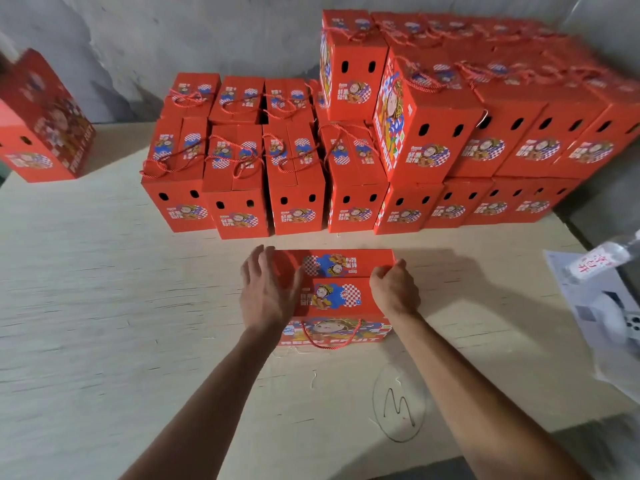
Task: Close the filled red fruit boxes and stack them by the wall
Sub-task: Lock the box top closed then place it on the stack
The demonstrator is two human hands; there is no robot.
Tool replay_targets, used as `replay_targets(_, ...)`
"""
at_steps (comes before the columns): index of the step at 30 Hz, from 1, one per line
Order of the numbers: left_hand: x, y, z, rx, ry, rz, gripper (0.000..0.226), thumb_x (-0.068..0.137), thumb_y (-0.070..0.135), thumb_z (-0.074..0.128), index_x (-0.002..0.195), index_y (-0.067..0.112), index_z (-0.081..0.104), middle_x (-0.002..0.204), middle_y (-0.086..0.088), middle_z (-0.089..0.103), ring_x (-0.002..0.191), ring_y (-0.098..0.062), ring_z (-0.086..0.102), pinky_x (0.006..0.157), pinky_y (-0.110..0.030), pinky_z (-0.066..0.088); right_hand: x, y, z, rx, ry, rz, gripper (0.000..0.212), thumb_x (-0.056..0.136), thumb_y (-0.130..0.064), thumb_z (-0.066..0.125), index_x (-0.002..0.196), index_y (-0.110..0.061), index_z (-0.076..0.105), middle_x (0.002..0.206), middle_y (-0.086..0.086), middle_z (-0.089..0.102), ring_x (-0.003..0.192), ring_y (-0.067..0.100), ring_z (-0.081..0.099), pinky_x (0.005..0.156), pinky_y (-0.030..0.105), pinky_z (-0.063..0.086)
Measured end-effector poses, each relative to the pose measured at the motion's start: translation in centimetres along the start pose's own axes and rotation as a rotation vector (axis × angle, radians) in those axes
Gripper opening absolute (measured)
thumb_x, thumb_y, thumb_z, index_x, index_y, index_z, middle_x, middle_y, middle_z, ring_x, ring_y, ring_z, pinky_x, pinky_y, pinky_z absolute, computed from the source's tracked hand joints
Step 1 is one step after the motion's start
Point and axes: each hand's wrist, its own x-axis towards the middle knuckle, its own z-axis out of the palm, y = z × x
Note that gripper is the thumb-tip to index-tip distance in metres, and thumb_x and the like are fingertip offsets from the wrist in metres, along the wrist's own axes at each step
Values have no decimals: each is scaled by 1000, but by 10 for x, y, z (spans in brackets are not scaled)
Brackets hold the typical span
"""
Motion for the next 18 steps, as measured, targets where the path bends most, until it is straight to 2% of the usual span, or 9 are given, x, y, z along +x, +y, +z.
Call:
replay_targets(2, -5, -3, 4, 149, 48, 394, 38, 101, 56, 53, 114, 21, 58, 119, -1, 60, 109, -27, 57, 95, -44, 47, -1, 1, 0, -32, 2, -42, 32, 106, -35, 41, 123, -9, 46, 118, 15, 66, 97, 36, 69, 85, 46, 58)
replay_targets(3, -7, -3, 4, 153, 41, 486, 31, 103, 51, 53, 106, 21, 61, 109, 0, 62, 99, -25, 58, 92, -42, 47, -2, 0, -1, -38, -4, -53, 32, 106, -34, 40, 125, -8, 45, 120, 15, 66, 99, 36, 69, 86, 48, 58)
replay_targets(4, -7, -2, 3, 138, 17, 504, 28, 104, 48, 55, 104, 21, 63, 103, 1, 63, 93, -23, 57, 88, -41, 47, -2, -1, -1, -43, -3, -60, 33, 107, -34, 40, 126, -8, 45, 121, 16, 66, 100, 37, 69, 86, 47, 58)
replay_targets(6, -1, 0, 2, 100, -60, 467, 28, 104, 46, 55, 110, 20, 65, 105, 1, 64, 93, -22, 56, 86, -41, 48, -5, -4, -3, -48, 11, -69, 31, 107, -32, 41, 127, -9, 46, 121, 15, 67, 100, 37, 69, 84, 44, 57)
replay_targets(9, 8, 5, 2, 86, -167, 439, 35, 106, 49, 44, 122, 24, 64, 128, 2, 61, 115, -23, 53, 103, -47, 41, -8, -2, -3, -34, 9, -78, 28, 108, -33, 40, 124, -10, 45, 120, 14, 67, 96, 34, 70, 81, 41, 58)
replay_targets(11, 15, 15, 3, 104, -262, 401, 44, 105, 52, 32, 126, 27, 61, 145, 2, 52, 135, -24, 45, 116, -53, 27, -8, 1, -7, 11, -31, -62, 27, 107, -36, 40, 120, -13, 42, 117, 12, 67, 92, 31, 70, 81, 43, 61)
replay_targets(13, 28, 29, 9, 155, -379, 370, 48, 104, 55, 27, 132, 30, 58, 158, 1, 42, 150, -26, 30, 121, -61, 9, -10, 4, -9, 117, -74, -32, 31, 105, -45, 45, 117, -16, 40, 113, 9, 67, 88, 27, 71, 80, 45, 63)
replay_targets(15, 40, 46, 15, 161, -509, 309, 46, 104, 59, 36, 145, 42, 46, 163, 3, 35, 154, -26, 21, 119, -68, -4, -14, 5, -10, 189, -65, 31, 45, 99, -55, 53, 118, -16, 42, 108, 7, 68, 85, 26, 70, 78, 44, 63)
replay_targets(18, 58, 76, 23, 144, -699, 223, 55, 95, 65, 53, 148, 54, 39, 159, 9, 42, 152, -27, 25, 119, -68, -4, -18, 6, -11, 266, -68, 173, 55, 93, -63, 57, 114, -12, 50, 98, 6, 70, 81, 26, 71, 78, 42, 62)
